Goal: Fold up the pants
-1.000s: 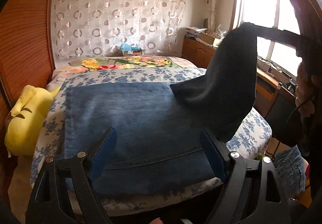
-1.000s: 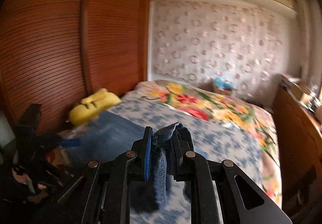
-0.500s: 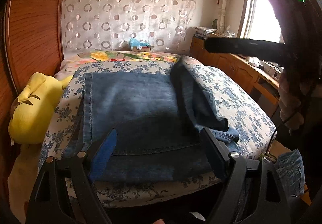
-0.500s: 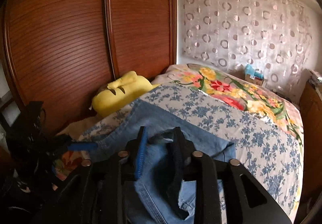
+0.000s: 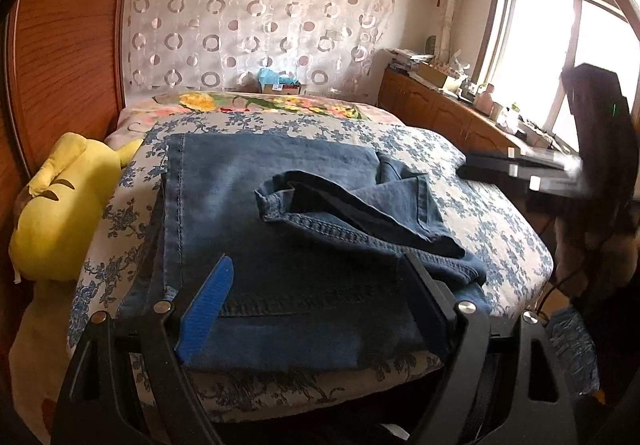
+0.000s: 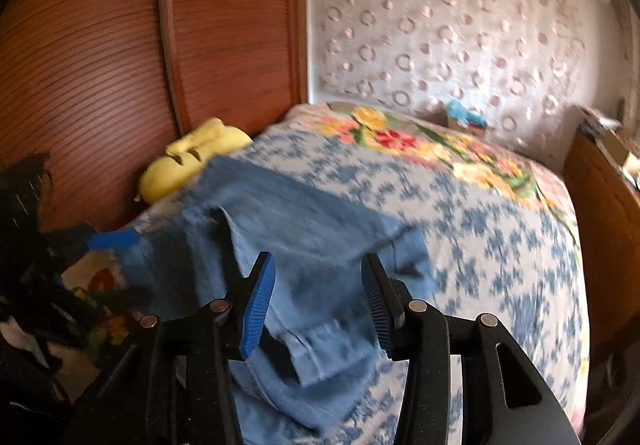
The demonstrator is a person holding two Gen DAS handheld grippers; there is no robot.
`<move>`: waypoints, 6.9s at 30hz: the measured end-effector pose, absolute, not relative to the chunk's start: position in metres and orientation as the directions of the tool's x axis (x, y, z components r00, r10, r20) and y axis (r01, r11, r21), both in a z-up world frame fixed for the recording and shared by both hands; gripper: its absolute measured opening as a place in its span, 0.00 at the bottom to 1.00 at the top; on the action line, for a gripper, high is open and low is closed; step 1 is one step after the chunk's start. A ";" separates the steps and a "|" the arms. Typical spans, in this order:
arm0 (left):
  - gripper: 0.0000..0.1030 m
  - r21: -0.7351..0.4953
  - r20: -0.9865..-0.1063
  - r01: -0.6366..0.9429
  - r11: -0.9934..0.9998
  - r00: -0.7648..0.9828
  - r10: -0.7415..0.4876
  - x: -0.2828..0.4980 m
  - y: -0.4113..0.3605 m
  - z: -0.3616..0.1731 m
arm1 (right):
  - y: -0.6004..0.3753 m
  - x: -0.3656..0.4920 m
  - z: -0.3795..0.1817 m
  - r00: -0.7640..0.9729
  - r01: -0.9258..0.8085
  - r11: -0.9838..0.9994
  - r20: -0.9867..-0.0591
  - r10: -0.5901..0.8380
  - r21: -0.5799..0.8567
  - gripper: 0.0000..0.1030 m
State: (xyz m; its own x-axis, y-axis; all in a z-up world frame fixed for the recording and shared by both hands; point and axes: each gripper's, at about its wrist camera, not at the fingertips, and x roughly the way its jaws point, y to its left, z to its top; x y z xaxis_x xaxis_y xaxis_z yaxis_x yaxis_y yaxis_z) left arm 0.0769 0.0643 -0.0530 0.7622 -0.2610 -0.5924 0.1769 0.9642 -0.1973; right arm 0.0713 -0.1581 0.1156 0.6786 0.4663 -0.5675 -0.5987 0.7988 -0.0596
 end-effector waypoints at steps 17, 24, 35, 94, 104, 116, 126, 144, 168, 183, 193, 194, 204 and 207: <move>0.56 -0.168 -0.594 0.127 0.978 0.779 -0.203 0.117 0.073 -0.060 | -0.155 0.058 0.075 0.577 -0.560 0.820 -0.655 0.489 0.120 0.46; 0.47 -0.158 -0.628 0.133 0.979 0.751 -0.203 0.135 0.074 -0.069 | -0.146 0.065 0.061 0.538 -0.551 0.817 -0.675 0.504 0.172 0.46; 0.08 -0.138 -0.633 0.161 0.977 0.745 -0.212 0.135 0.068 -0.077 | -0.152 0.078 0.068 0.563 -0.587 0.791 -0.617 0.550 0.169 0.11; 0.76 -0.199 -0.610 -0.005 0.980 0.784 -0.120 0.072 0.110 -0.075 | -0.138 0.091 0.109 0.687 -0.575 0.816 -0.576 0.443 -0.058 0.43; 0.76 -0.165 -0.619 0.021 0.986 0.776 -0.120 0.075 0.089 -0.078 | -0.164 0.069 0.075 0.657 -0.539 0.842 -0.617 0.433 0.017 0.46; 0.76 -0.120 -0.657 0.022 0.992 0.748 -0.097 0.078 0.084 -0.103 | -0.151 0.080 0.042 0.629 -0.507 0.858 -0.645 0.435 0.084 0.46; 0.76 -0.036 -0.655 0.034 0.999 0.754 -0.049 0.076 0.076 -0.110 | -0.155 0.082 0.037 0.639 -0.502 0.859 -0.624 0.448 0.102 0.50; 0.76 -0.037 -0.651 0.036 0.999 0.758 -0.051 0.077 0.076 -0.110 | -0.129 0.129 0.048 0.553 -0.525 0.846 -0.717 0.424 0.095 0.50; 0.76 -0.078 -0.639 0.052 0.996 0.764 -0.090 0.075 0.079 -0.101 | -0.142 0.132 0.079 0.614 -0.597 0.797 -0.587 0.528 0.091 0.05; 0.76 -0.098 -0.600 0.109 0.989 0.787 -0.146 0.083 0.055 -0.073 | -0.219 0.118 0.125 0.783 -0.430 0.896 -0.542 0.306 -0.115 0.04; 0.76 -0.091 -0.604 0.209 0.974 0.766 -0.221 0.099 0.001 -0.068 | -0.285 0.133 0.067 0.738 -0.338 0.941 -0.628 0.247 -0.027 0.18; 0.76 -0.091 -0.607 0.218 0.972 0.761 -0.228 0.100 -0.004 -0.068 | -0.287 0.129 0.063 0.735 -0.339 0.941 -0.629 0.255 -0.015 0.22; 0.76 -0.091 -0.619 0.333 0.938 0.720 -0.315 0.113 -0.067 -0.064 | -0.314 0.097 0.046 0.700 -0.358 0.929 -0.632 0.332 0.091 0.48; 0.76 -0.078 -0.632 0.356 0.931 0.705 -0.322 0.118 -0.087 -0.066 | -0.326 0.091 0.044 0.693 -0.360 0.923 -0.624 0.360 0.133 0.52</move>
State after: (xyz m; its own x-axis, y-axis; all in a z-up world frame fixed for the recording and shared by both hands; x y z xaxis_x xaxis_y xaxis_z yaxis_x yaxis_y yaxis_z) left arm 0.1183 -0.0869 -0.0663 0.7051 -0.3221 -0.6317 0.3555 0.9314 -0.0780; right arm 0.0911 -0.3257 0.0436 0.6933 0.3601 -0.6242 -0.3598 0.9235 0.1331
